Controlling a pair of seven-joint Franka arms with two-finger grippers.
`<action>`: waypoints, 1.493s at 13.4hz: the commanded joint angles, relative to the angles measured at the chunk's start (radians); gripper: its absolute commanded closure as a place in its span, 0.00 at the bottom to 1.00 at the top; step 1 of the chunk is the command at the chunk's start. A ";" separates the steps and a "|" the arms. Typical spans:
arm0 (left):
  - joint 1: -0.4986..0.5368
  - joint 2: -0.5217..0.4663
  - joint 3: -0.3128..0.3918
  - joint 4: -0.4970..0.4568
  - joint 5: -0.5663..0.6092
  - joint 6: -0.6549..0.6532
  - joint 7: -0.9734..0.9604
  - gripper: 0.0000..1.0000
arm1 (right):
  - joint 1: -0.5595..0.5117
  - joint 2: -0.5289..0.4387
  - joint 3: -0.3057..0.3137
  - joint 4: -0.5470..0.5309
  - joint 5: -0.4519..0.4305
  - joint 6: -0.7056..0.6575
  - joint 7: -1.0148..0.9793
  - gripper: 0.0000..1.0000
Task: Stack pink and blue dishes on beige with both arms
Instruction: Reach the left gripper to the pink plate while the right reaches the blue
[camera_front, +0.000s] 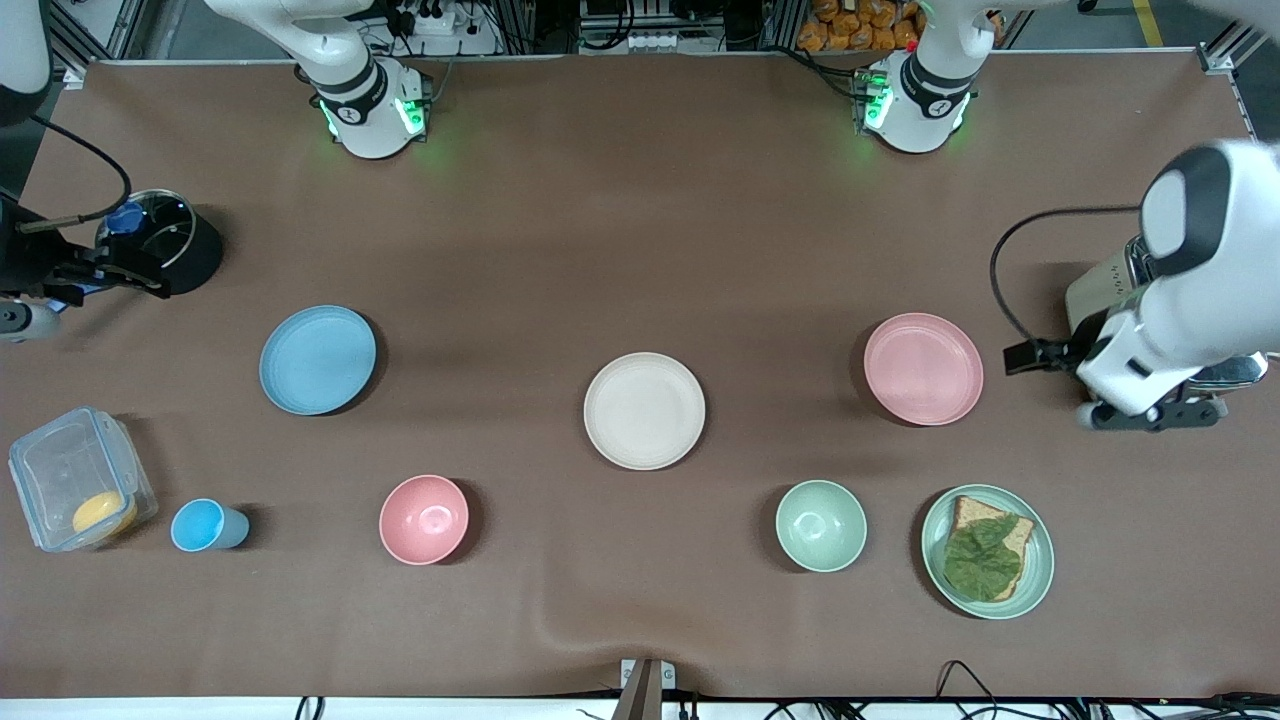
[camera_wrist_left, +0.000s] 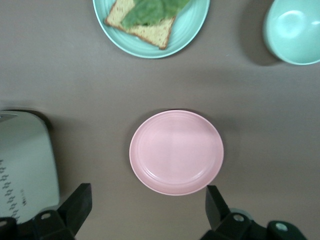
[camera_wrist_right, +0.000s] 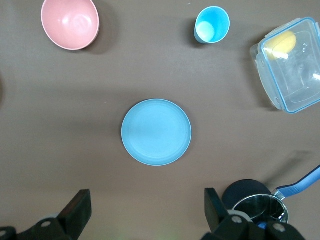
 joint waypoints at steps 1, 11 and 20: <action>0.029 0.081 -0.002 -0.026 -0.022 0.055 0.008 0.00 | -0.005 0.008 0.002 0.016 -0.003 -0.011 0.002 0.00; 0.173 0.172 -0.015 -0.274 -0.277 0.275 0.295 0.07 | -0.104 0.211 -0.002 -0.015 -0.011 0.074 -0.006 0.00; 0.204 0.261 -0.013 -0.250 -0.331 0.284 0.437 0.82 | -0.208 0.305 0.001 -0.331 0.086 0.498 -0.285 0.00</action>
